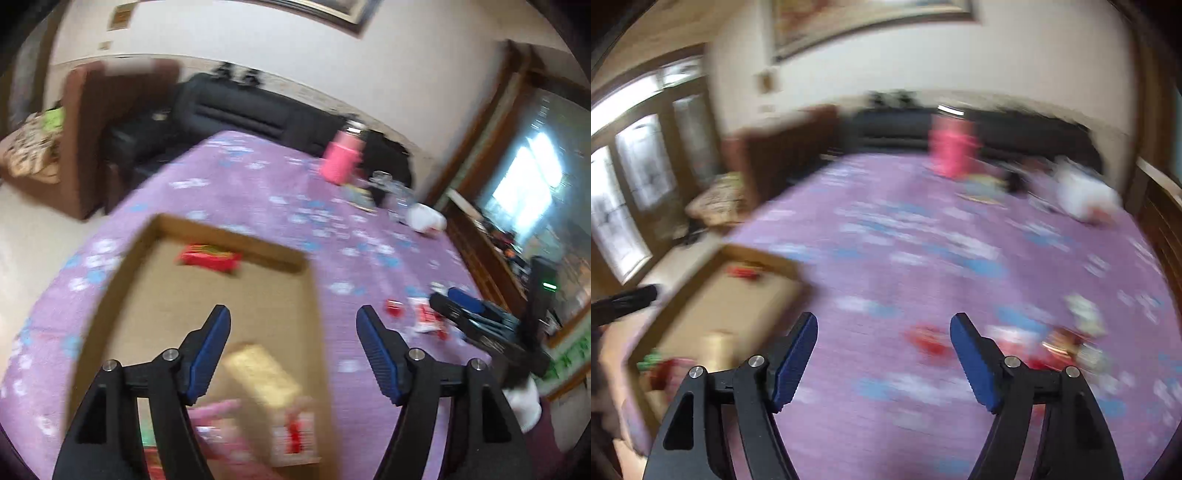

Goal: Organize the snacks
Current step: 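Carry both snacks into the cardboard box and open both tools, then grasp a white-red packet with the right tool while the left tool grasps a small red candy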

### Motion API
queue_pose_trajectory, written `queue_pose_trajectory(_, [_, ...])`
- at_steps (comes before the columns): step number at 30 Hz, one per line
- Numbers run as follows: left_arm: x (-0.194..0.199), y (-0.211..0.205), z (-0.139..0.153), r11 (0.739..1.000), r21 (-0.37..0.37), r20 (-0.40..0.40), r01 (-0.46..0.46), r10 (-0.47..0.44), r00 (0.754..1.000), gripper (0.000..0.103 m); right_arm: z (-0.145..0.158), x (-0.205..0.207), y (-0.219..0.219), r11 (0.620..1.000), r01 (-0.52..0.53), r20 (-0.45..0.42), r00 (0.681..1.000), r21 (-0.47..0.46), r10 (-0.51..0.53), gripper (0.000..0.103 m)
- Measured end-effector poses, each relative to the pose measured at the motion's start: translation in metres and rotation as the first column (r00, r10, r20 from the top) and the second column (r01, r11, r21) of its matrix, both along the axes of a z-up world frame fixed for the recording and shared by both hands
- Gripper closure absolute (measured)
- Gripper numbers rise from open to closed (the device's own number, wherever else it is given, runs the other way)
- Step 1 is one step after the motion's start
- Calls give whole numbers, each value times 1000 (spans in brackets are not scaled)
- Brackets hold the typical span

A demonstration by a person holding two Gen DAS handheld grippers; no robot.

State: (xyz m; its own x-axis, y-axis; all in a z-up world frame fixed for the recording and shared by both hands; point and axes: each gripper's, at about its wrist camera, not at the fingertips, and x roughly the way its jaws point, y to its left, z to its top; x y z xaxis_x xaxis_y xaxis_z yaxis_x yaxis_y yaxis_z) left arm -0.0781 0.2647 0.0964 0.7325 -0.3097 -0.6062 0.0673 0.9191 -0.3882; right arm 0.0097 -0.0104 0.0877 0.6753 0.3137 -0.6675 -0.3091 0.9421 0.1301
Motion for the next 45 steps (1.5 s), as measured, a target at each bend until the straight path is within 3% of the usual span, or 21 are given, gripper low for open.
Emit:
queue_pose_trajectory(2, [10,-26,2,998,-12,-9,62,-62,998,33,-11,9,-43,995,53,-77,996,81,-47,30])
queue_pose_trajectory(3, [19,-44,0,995,-17,-26,98,-99,995,33,-18,12,-60,990,80,-106,992,115,-68,38])
queue_pose_trajectory(6, [44,-83,-12,984,-58,-90,171,-175,980,33,-34,22,-81,985,98,-149,986,144,-77,46])
queue_pose_trajectory(10, [77,-132,-39,977,-39,-174,210,-213,961,33,-46,35,-68,995,90,-134,987,46,-83,47])
queue_pose_trajectory(14, [100,-147,-61,981,-46,-241,189,-195,951,33,-68,48,-57,997,81,-147,986,-13,-82,48])
queue_pose_trajectory(16, [110,-156,-69,984,-24,-260,175,-176,950,33,-76,50,-57,997,73,-169,983,-22,-75,71])
queue_pose_trajectory(18, [119,-163,-76,984,-9,-272,175,-171,947,33,-76,51,-60,998,66,-166,984,-1,-65,87])
queue_pose_trajectory(29, [147,-212,-90,963,158,-241,218,-176,954,36,-59,45,-92,982,150,-171,977,112,-129,88])
queue_pose_trajectory(32, [145,-230,-93,921,304,-216,244,-183,959,75,-54,45,-102,976,166,-161,977,144,-143,87])
queue_pose_trajectory(33, [142,-233,-93,909,325,-209,260,-199,957,78,-53,44,-103,975,167,-158,977,148,-143,87])
queue_pose_trajectory(35, [139,-231,-93,908,324,-209,264,-203,957,82,-53,44,-104,973,168,-155,977,155,-144,87])
queue_pose_trajectory(40, [128,-203,-83,948,238,-182,210,-169,969,82,-50,41,-101,975,162,-129,981,154,-142,87])
queue_pose_trajectory(45, [94,-159,-51,971,189,-118,146,-125,985,82,-45,34,-92,977,121,-90,990,173,-107,87])
